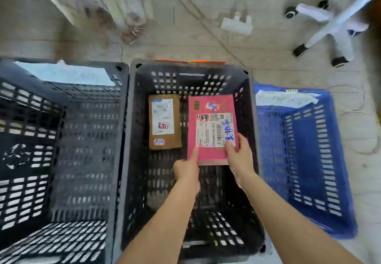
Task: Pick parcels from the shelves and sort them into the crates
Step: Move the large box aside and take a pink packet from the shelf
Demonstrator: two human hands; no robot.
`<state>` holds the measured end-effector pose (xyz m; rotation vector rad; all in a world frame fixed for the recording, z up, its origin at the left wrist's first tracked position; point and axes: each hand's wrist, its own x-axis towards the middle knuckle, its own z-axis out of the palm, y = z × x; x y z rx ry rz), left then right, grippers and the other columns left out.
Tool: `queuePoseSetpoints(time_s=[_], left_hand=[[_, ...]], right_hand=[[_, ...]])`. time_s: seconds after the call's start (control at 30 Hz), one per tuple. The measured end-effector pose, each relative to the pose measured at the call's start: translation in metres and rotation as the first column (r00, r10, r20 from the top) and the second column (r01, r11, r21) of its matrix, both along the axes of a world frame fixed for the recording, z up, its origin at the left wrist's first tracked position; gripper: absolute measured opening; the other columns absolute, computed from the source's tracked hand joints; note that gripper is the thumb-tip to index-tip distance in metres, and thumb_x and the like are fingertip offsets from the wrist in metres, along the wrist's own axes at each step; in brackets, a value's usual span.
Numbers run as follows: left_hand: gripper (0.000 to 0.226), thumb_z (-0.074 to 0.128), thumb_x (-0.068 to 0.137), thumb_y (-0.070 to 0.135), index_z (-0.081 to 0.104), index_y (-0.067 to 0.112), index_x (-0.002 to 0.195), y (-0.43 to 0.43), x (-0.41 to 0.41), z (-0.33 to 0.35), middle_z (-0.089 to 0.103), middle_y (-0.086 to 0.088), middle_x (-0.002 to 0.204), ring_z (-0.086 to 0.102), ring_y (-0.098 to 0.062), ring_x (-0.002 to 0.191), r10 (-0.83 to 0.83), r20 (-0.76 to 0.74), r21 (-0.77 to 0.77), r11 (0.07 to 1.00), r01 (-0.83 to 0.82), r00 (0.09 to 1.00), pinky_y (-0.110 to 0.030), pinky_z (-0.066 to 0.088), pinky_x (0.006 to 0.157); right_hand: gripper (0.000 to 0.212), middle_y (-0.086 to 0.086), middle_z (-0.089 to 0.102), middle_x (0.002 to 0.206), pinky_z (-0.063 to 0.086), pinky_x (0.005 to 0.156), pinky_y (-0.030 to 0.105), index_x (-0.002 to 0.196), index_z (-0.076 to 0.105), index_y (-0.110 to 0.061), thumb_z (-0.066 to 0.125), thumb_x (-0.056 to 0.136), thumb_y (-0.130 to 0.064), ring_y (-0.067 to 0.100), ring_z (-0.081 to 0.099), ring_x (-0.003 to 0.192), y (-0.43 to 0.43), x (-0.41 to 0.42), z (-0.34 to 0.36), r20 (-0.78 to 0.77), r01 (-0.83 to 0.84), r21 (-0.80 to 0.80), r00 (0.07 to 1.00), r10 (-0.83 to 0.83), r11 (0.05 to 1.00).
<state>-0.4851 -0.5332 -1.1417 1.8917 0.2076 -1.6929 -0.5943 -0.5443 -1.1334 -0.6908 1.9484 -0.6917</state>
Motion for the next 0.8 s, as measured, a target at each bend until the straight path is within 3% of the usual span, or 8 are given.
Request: queuePoseSetpoints(time_s=[0.07, 0.2, 0.27, 0.4, 0.47, 0.53, 0.67, 0.8], left_hand=[[0.028, 0.069, 0.082, 0.021, 0.057, -0.001, 0.095, -0.016, -0.008, -0.045, 0.065, -0.014, 0.102, 0.060, -0.024, 0.087, 0.134, -0.006, 0.037, 0.990, -0.134, 0.991, -0.027, 0.046, 0.064], [0.017, 0.067, 0.085, 0.017, 0.053, 0.008, 0.080, -0.039, -0.020, -0.120, 0.062, -0.009, 0.092, 0.060, -0.020, 0.080, 0.316, -0.070, 0.045, 0.948, -0.314, 0.946, -0.030, 0.048, 0.074], [0.015, 0.063, 0.088, 0.020, 0.056, 0.009, 0.095, -0.043, -0.023, -0.151, 0.063, -0.012, 0.100, 0.061, -0.019, 0.076, 0.318, -0.137, 0.034, 0.948, -0.316, 0.938, -0.028, 0.054, 0.066], [0.016, 0.060, 0.090, 0.022, 0.059, 0.011, 0.102, -0.039, -0.017, -0.173, 0.063, -0.008, 0.097, 0.059, -0.019, 0.083, 0.210, -0.100, 0.044, 0.978, -0.206, 0.973, -0.033, 0.047, 0.086], [0.014, 0.062, 0.088, 0.025, 0.059, 0.012, 0.090, -0.032, -0.011, -0.148, 0.060, -0.005, 0.088, 0.055, -0.016, 0.075, 0.079, -0.027, 0.061, 0.995, -0.077, 0.997, -0.031, 0.043, 0.074], [0.016, 0.062, 0.087, 0.027, 0.059, 0.011, 0.086, -0.026, -0.002, -0.107, 0.062, -0.009, 0.099, 0.056, -0.019, 0.087, 0.028, 0.025, 0.048, 0.998, -0.029, 0.999, -0.028, 0.042, 0.077], [0.032, 0.055, 0.090, 0.027, 0.056, 0.010, 0.117, -0.019, 0.023, 0.021, 0.063, -0.008, 0.113, 0.059, -0.018, 0.092, -0.045, 0.110, -0.026, 0.998, 0.049, 0.993, -0.028, 0.047, 0.078], [0.022, 0.052, 0.092, 0.028, 0.056, 0.019, 0.111, -0.017, 0.059, 0.156, 0.063, -0.002, 0.104, 0.059, -0.018, 0.089, -0.082, 0.205, -0.104, 0.989, 0.105, 0.975, -0.026, 0.042, 0.066]], right_hand=[[0.046, 0.007, 0.054, 0.129, 0.048, 0.096, 0.041, 0.138, 0.037, -0.013, 0.049, 0.095, -0.022, 0.021, 0.056, 0.113, -0.013, -0.002, -0.053, -0.033, -0.038, -0.011, 0.999, 0.037, 0.999], [0.043, 0.006, 0.055, 0.126, 0.044, 0.100, 0.039, 0.136, 0.040, -0.012, 0.048, 0.095, -0.021, 0.020, 0.053, 0.115, -0.034, -0.004, -0.136, -0.080, -0.073, -0.030, 0.994, 0.071, 0.997], [0.042, 0.007, 0.056, 0.127, 0.041, 0.102, 0.038, 0.136, 0.040, -0.012, 0.046, 0.096, -0.020, 0.022, 0.053, 0.117, -0.039, -0.006, -0.165, -0.116, -0.093, -0.006, 0.989, 0.092, 0.996], [0.047, 0.013, 0.045, 0.142, 0.031, 0.107, 0.033, 0.143, 0.032, -0.008, 0.041, 0.098, -0.019, 0.028, 0.043, 0.130, -0.041, -0.013, -0.184, -0.184, -0.128, 0.131, 0.971, 0.151, 0.983], [0.050, 0.012, 0.040, 0.146, 0.029, 0.109, 0.033, 0.144, 0.029, -0.007, 0.042, 0.097, -0.020, 0.027, 0.038, 0.134, -0.036, -0.014, -0.161, -0.181, -0.121, 0.162, 0.972, 0.150, 0.979], [0.049, 0.012, 0.043, 0.144, 0.031, 0.107, 0.033, 0.142, 0.033, -0.007, 0.044, 0.097, -0.023, 0.027, 0.041, 0.132, -0.033, -0.010, -0.116, -0.166, -0.151, 0.174, 0.970, 0.180, 0.973], [0.042, 0.011, 0.054, 0.134, 0.037, 0.101, 0.034, 0.134, 0.045, -0.005, 0.045, 0.096, -0.025, 0.026, 0.050, 0.122, -0.032, 0.011, 0.011, -0.124, -0.321, 0.184, 0.930, 0.346, 0.929], [0.037, 0.009, 0.060, 0.121, 0.038, 0.090, 0.026, 0.126, 0.053, -0.004, 0.044, 0.097, -0.025, 0.022, 0.054, 0.115, -0.039, 0.049, 0.144, -0.032, -0.506, 0.121, 0.858, 0.513, 0.854]])
